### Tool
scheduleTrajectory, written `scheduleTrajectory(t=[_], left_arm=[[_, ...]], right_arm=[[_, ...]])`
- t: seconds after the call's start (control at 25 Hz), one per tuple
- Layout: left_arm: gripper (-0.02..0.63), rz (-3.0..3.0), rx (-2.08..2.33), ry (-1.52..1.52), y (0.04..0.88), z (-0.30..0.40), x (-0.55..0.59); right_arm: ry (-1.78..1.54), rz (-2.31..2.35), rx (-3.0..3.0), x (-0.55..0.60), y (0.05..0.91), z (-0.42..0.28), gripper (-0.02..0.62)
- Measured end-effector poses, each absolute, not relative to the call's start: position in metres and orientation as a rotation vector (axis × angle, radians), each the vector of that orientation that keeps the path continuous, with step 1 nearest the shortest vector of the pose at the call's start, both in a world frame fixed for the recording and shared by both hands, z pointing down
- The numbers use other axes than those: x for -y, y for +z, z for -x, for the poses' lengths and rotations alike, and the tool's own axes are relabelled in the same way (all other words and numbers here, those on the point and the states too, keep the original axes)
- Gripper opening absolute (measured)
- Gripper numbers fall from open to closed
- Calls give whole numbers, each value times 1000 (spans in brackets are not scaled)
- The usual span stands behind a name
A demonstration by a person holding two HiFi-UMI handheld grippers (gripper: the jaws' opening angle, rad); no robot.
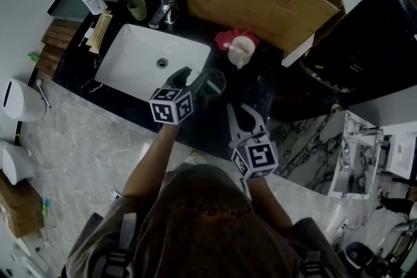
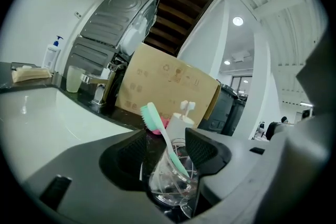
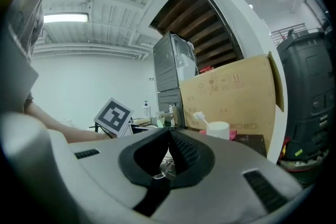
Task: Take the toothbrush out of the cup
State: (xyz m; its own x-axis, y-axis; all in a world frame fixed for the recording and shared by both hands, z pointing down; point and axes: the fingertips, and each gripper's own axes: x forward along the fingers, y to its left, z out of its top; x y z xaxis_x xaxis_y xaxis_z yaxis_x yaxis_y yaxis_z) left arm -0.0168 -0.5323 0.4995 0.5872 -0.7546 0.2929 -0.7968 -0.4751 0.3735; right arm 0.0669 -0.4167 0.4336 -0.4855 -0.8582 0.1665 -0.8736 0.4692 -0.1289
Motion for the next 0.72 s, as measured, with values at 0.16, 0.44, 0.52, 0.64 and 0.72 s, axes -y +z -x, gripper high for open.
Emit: scheduleTrajectory(t=[0.16, 0.44, 0.52, 0.64, 0.72], left_arm=[[204, -2352, 1224, 130, 502, 14, 535], [89, -2378, 1226, 151, 505, 13, 535], [80, -2400, 1233, 143, 504, 13, 534], [54, -2408, 1235, 97, 502, 11, 531], [44, -2402, 1243, 60, 497, 12, 530]], right_arm=[[313, -1557, 2622, 417, 435, -68, 5], [302, -1546, 2622, 417, 433, -66, 5], [301, -1549, 2621, 416, 433, -66, 5], [301, -1554, 2620, 414, 434, -67, 5], [298, -1555, 2617, 412, 434, -68, 5]])
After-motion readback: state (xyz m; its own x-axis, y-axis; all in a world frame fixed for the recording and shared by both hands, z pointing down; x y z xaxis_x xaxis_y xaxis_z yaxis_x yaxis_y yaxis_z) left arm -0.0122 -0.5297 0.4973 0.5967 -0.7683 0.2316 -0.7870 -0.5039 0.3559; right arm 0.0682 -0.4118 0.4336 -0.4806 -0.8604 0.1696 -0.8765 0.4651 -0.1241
